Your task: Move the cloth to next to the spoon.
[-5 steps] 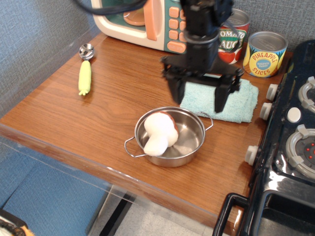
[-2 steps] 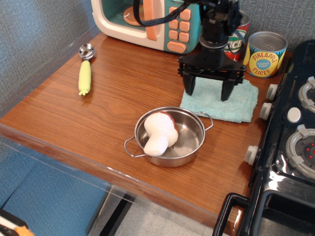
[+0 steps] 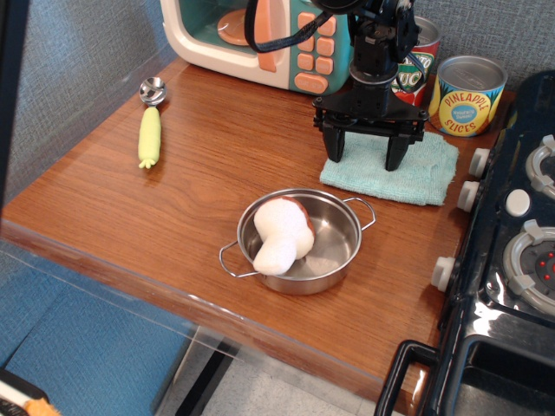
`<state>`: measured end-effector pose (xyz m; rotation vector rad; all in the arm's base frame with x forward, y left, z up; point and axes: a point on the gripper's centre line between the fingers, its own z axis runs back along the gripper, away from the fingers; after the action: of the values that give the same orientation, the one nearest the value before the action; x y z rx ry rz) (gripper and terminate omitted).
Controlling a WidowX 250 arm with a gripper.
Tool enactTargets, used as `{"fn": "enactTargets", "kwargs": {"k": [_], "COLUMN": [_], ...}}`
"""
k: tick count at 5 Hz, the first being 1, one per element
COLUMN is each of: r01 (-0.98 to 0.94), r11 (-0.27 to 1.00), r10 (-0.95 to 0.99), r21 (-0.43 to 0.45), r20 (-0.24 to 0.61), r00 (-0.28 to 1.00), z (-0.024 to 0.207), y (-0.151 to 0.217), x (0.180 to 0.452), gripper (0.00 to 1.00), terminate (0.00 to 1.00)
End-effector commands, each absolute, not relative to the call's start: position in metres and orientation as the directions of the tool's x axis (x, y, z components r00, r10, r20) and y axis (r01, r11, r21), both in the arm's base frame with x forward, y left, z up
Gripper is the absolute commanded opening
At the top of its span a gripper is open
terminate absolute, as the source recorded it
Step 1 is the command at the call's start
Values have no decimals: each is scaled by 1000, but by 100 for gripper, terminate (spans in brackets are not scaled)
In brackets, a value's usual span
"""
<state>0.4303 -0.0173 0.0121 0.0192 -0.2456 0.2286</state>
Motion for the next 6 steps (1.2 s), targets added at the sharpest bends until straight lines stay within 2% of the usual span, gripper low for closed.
{"fn": "enactTargets", "kwargs": {"k": [1,3,6], "r01": [-201,-227,-286], "r11": [973,964,954], "r10": [173,196,267], "r21": [110,138,95], "r20": [221,208,171], "r00": [960,958,948], "z": [22,30,25], "y": [30,81,150], "x": [420,405,395], "gripper": [100,100,100], "terminate": [0,0,0]}}
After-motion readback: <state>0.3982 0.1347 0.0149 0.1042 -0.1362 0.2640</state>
